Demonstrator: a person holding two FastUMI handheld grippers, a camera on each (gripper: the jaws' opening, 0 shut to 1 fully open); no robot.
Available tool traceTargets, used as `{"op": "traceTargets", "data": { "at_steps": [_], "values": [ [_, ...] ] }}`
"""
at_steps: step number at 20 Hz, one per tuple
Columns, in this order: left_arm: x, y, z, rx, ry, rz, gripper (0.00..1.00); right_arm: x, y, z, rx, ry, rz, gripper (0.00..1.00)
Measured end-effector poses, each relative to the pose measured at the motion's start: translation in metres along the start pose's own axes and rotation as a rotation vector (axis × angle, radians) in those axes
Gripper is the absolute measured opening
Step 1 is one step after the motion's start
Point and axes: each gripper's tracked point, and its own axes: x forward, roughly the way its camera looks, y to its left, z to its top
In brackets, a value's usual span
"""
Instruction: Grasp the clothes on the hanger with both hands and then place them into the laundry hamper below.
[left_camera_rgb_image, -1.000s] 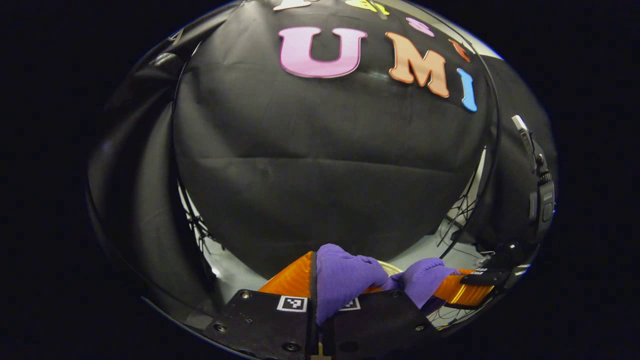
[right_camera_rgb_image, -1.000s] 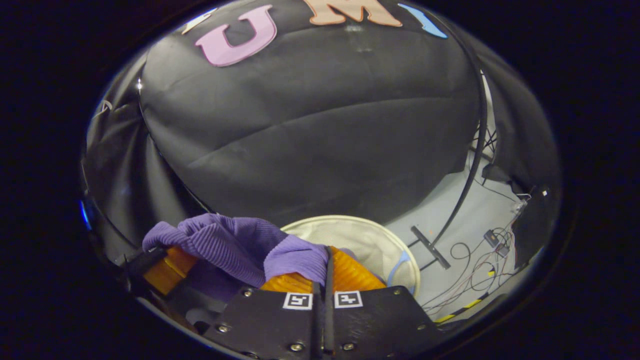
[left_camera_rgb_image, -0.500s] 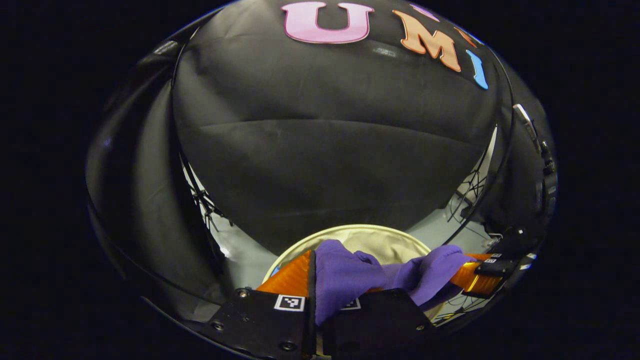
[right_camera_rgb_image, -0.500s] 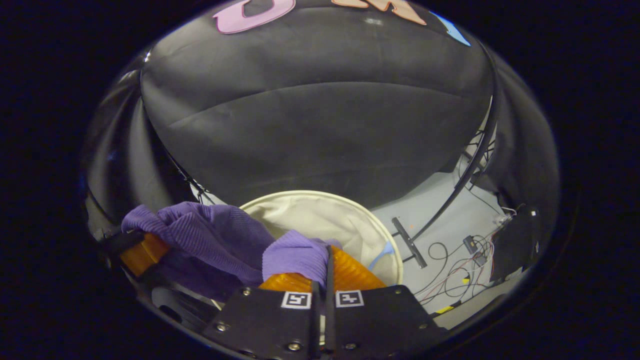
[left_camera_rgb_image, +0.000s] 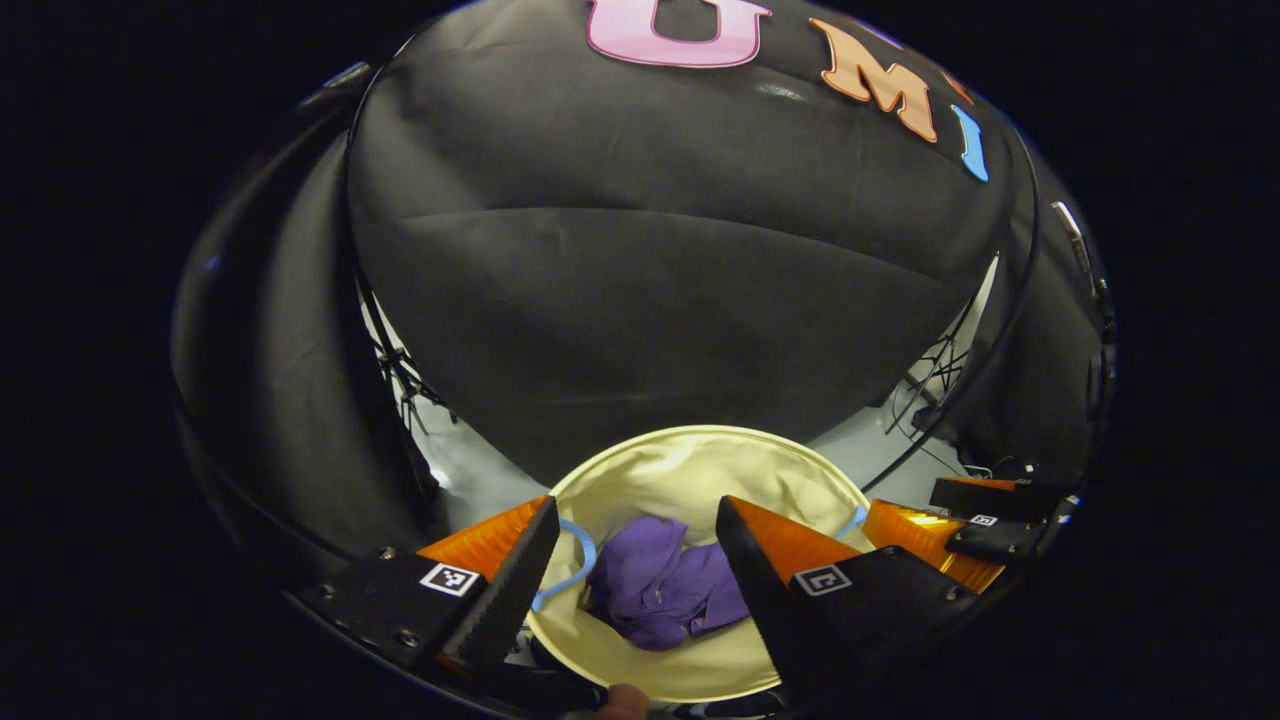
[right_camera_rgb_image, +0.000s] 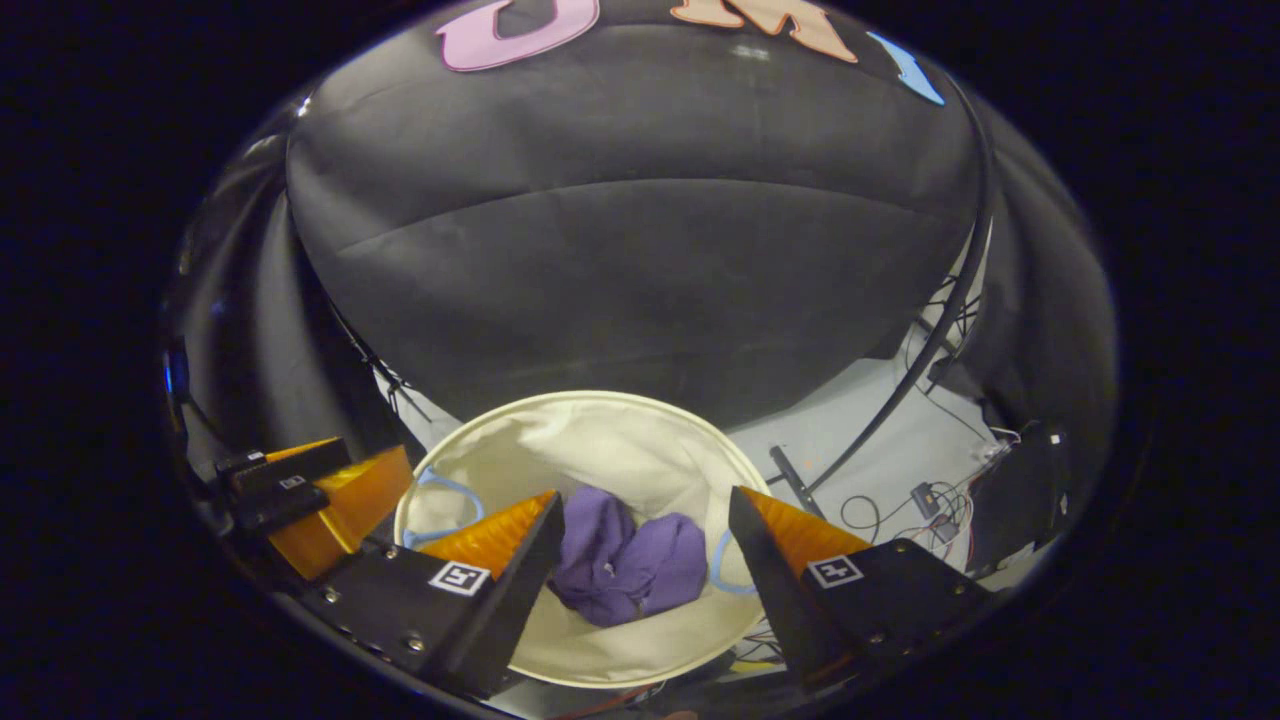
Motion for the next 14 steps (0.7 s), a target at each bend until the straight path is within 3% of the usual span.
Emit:
{"op": "traceTargets", "data": {
  "at_steps": [5,11,12,14],
  "values": [
    [-0.021,-0.006,0.021,0.005,-0.059,-0.045,0.96,-0.015,-0.003,0.013,0.001,-0.03,-0.007,0.99],
    [-0.052,0.004,0.051,0.012,-0.11,-0.041,0.96,-0.034,0.002,0.037,0.002,-0.083,-0.002,0.99],
    [-0.06,0.006,0.062,0.007,-0.135,-0.041,0.96,-0.039,0.001,0.045,0.005,-0.099,-0.005,0.94],
    [-0.077,0.008,0.084,0.014,-0.187,-0.044,0.96,-0.05,0.001,0.059,0.009,-0.13,-0.005,0.99]
  ]
}}
